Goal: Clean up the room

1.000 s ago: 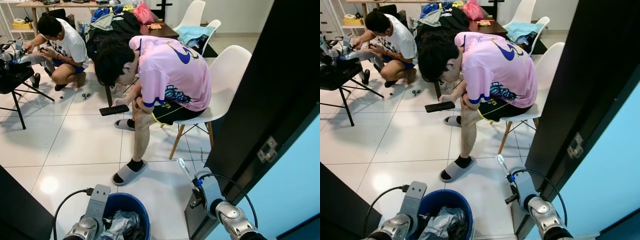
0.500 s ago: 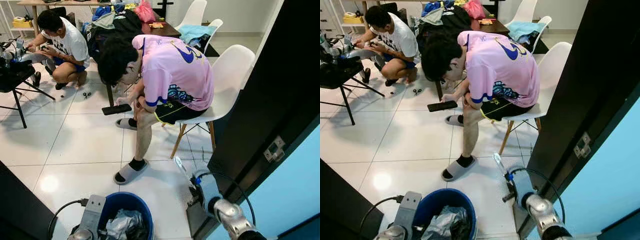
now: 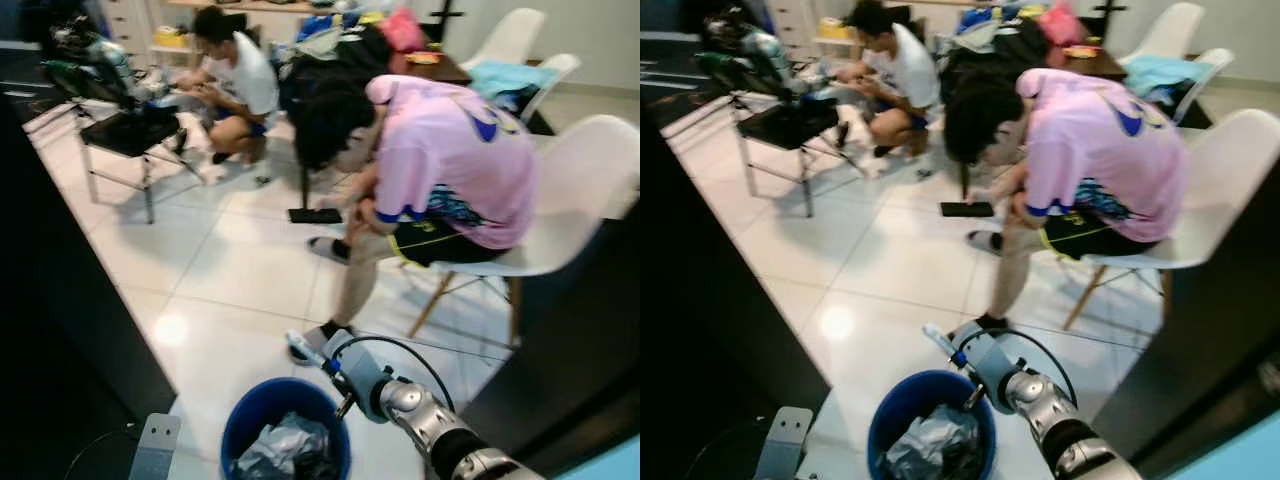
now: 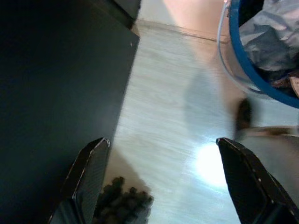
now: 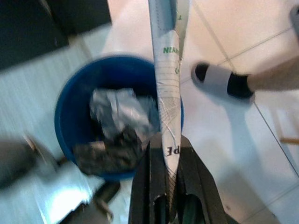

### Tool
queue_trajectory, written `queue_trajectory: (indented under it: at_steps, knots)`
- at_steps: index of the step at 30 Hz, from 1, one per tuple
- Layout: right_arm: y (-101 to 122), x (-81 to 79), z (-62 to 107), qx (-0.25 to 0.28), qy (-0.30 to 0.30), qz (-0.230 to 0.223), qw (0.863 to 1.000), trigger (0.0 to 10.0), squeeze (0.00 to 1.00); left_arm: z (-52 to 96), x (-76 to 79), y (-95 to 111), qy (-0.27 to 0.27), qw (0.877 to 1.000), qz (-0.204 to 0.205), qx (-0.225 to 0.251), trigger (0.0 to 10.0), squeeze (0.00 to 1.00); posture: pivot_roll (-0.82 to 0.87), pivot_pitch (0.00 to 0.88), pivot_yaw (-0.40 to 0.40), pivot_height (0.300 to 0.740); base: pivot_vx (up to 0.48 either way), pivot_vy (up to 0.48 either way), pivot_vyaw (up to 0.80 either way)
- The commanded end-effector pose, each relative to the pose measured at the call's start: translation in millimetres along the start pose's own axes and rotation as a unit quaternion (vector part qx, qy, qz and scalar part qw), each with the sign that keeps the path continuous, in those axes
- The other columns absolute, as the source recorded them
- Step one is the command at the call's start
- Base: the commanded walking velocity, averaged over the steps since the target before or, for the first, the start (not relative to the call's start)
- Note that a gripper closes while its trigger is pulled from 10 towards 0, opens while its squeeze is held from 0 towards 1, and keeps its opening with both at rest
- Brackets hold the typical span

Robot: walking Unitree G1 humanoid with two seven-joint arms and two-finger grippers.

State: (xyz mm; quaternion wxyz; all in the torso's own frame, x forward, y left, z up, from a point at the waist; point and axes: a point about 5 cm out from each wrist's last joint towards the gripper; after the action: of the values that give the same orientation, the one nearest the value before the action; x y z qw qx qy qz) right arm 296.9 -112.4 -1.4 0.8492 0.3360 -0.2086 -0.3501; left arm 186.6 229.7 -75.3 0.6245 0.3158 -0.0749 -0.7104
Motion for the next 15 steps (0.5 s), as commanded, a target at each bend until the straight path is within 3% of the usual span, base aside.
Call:
queue_trajectory:
  at_steps: [1,3,6,10,15]
  knots:
    - [0.4,-2.6,-2.4,-0.017,0.000,-0.021,1.000,10.0,0.00,0.6,-4.2,-7.7,0.007,1.000,0.001,-0.009,10.0,0.00,-0.13,0.075,-0.059,0.740,0.000,0.000,0.80]
    - [0.4,-2.6,-2.4,-0.017,0.000,-0.021,1.000,10.0,0.00,0.6,-4.2,-7.7,0.007,1.000,0.001,-0.009,10.0,0.00,-0.13,0.075,-0.059,0.740,0.000,0.000,0.80]
    - [-10.3,1.6,-1.7,-0.058,-0.038,-0.077,0.995,10.0,0.00,1.8,-0.2,-12.9,0.005,1.000,0.002,-0.014,10.0,0.00,-0.10,0.079,-0.070,0.740,0.000,0.000,0.80]
    - [-30.0,11.9,4.9,-0.124,-0.100,-0.062,0.985,10.0,0.00,3.2,4.7,-17.8,-0.001,1.000,0.000,-0.018,10.0,0.00,-0.08,0.090,-0.079,0.740,0.000,0.000,0.00]
    - [-43.2,16.7,10.1,-0.160,-0.127,-0.057,0.977,10.0,0.00,4.4,7.3,-22.3,-0.005,1.000,-0.004,-0.021,10.0,0.00,-0.07,0.103,-0.084,0.740,0.000,0.000,0.00]
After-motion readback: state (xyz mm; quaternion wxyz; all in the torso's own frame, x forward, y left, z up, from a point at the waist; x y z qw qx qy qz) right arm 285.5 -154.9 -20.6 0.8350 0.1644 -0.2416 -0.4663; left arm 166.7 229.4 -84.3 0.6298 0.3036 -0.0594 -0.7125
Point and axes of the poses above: a point about 5 cm out from each wrist's last joint towards the gripper, its own z axis pointing back from the gripper into the wrist, its own y axis along the axis of the wrist's last joint, x = y × z, and after that the axes turned 6 degrees about -z, right-handed
